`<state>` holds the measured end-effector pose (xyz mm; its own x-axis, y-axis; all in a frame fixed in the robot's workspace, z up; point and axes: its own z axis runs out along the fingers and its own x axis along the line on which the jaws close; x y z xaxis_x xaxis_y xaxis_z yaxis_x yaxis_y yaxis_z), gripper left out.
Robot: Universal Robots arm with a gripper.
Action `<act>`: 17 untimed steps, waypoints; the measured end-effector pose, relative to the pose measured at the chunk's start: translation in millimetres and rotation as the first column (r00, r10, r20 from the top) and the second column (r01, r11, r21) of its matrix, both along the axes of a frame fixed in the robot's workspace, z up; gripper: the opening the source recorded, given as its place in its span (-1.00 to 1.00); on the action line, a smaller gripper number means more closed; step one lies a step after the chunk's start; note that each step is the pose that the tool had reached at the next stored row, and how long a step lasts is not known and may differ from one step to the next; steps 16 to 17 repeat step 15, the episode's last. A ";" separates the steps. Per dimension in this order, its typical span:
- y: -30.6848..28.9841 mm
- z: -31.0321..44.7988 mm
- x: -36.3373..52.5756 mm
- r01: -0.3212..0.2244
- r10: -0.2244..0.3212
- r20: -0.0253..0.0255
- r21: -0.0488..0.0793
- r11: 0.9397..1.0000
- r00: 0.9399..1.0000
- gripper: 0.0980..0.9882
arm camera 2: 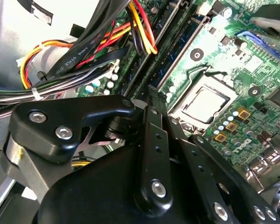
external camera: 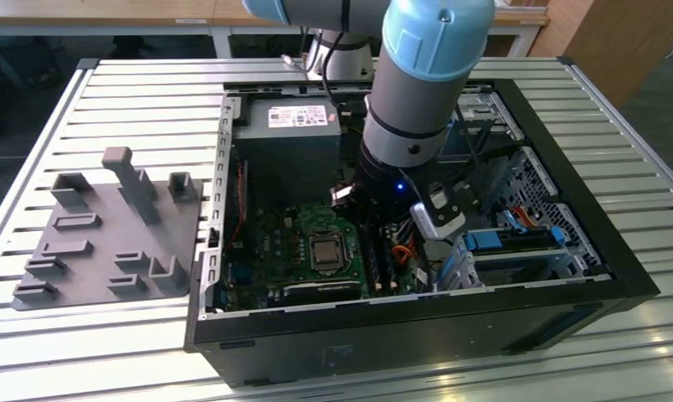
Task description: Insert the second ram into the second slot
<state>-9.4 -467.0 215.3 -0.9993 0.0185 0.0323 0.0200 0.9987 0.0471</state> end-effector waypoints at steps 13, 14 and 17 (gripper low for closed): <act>-0.3 17.6 -1.0 0.000 0.000 0.001 0.006 1.000 1.000 -0.98; -0.3 17.6 -1.0 0.000 0.000 0.001 0.006 1.000 1.000 -0.98; -0.3 17.6 -1.0 0.000 0.000 0.001 0.006 1.000 1.000 -0.98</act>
